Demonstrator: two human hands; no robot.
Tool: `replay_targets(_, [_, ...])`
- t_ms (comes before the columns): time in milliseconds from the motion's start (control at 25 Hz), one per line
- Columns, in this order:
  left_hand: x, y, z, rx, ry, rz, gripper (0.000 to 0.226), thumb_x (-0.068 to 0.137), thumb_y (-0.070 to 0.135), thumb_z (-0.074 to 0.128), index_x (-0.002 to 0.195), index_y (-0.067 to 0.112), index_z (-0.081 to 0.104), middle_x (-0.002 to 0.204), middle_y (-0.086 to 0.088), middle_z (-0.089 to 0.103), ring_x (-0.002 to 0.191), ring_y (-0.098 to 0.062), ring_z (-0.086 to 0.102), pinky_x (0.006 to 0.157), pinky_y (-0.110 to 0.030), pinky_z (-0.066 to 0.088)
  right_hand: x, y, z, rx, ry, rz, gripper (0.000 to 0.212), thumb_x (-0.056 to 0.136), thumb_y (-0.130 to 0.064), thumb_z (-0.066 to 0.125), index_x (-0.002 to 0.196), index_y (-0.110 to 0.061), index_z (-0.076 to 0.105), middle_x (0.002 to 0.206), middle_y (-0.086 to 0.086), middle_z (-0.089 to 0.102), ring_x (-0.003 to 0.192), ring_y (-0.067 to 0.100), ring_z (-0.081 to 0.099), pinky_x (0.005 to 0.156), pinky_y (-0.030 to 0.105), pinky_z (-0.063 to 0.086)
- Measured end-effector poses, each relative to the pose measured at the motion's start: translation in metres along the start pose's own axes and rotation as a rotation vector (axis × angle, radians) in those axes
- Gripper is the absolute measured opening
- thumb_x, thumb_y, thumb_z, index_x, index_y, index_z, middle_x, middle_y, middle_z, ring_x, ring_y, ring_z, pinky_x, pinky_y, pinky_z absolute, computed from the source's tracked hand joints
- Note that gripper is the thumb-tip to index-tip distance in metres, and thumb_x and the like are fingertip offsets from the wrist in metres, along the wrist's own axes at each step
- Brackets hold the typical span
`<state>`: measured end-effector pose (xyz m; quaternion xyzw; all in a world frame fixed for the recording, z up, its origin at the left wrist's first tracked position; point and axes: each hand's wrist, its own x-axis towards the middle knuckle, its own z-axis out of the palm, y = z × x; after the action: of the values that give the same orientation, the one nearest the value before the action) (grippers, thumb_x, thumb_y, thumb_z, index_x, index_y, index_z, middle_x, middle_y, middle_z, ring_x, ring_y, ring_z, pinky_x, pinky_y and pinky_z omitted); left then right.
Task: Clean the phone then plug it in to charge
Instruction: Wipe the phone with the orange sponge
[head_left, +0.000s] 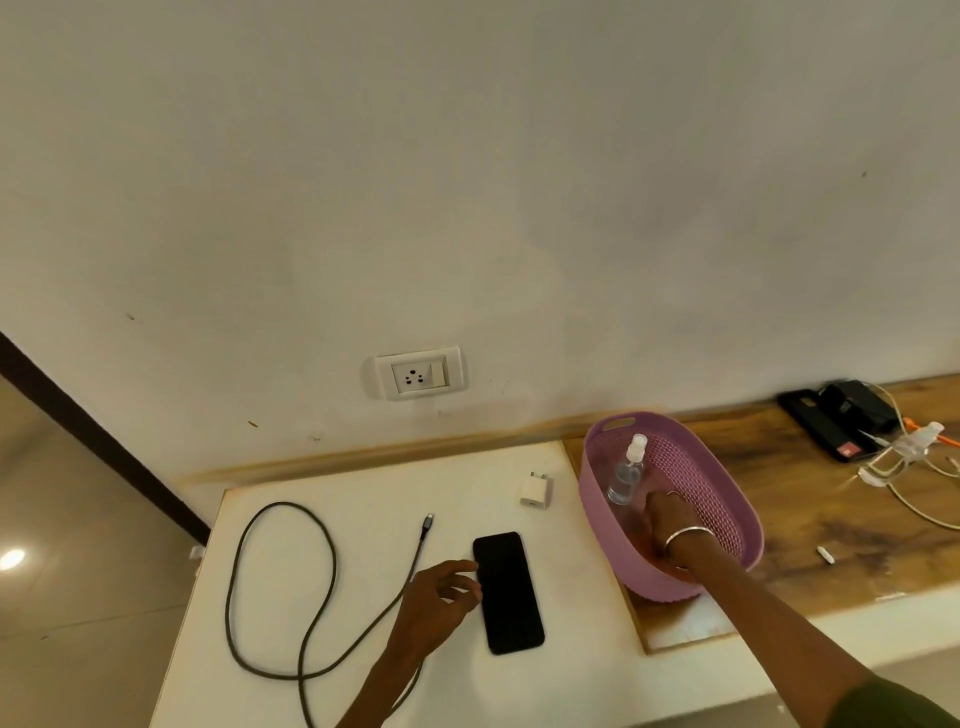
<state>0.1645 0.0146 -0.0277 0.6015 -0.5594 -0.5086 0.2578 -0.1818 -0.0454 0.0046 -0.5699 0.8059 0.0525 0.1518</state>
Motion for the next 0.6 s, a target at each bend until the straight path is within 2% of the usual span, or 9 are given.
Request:
replay_targets(280, [-0.008, 0.004, -0.002, 0.053, 0.014, 0.019, 0.027, 0.083, 0.007, 0.075, 0.104, 0.023, 0.072, 0.081, 0.003, 0.076, 0.068, 0.002, 0.068, 0.069, -0.007, 0.050, -0.017, 0.011, -0.028, 0.049, 0.043, -0.029, 0.017, 0.085, -0.007, 0.063, 0.100, -0.009, 0.071, 0.093, 0.007, 0.074, 0.087, 0.024, 0.069, 0.082, 0.033, 0.058])
replay_targets(480, [-0.029, 0.016, -0.007, 0.090, 0.016, 0.065, 0.028, 0.081, 0.007, 0.075, 0.098, 0.029, 0.072, 0.075, 0.008, 0.076, 0.068, 0.003, 0.068, 0.069, -0.006, 0.050, -0.050, 0.013, -0.077, 0.064, 0.163, -0.075, 0.023, 0.083, -0.011, 0.063, 0.103, -0.017, 0.073, 0.103, 0.008, 0.074, 0.096, 0.028, 0.068, 0.083, 0.035, 0.053])
replay_targets(600, [-0.045, 0.023, -0.014, 0.103, 0.029, 0.081, 0.028, 0.079, 0.009, 0.077, 0.095, 0.032, 0.072, 0.075, 0.009, 0.076, 0.067, 0.002, 0.067, 0.070, -0.008, 0.049, -0.080, 0.008, -0.106, 0.103, 0.240, -0.070, 0.019, 0.085, -0.019, 0.061, 0.099, -0.018, 0.073, 0.100, 0.008, 0.074, 0.092, 0.029, 0.068, 0.080, 0.035, 0.053])
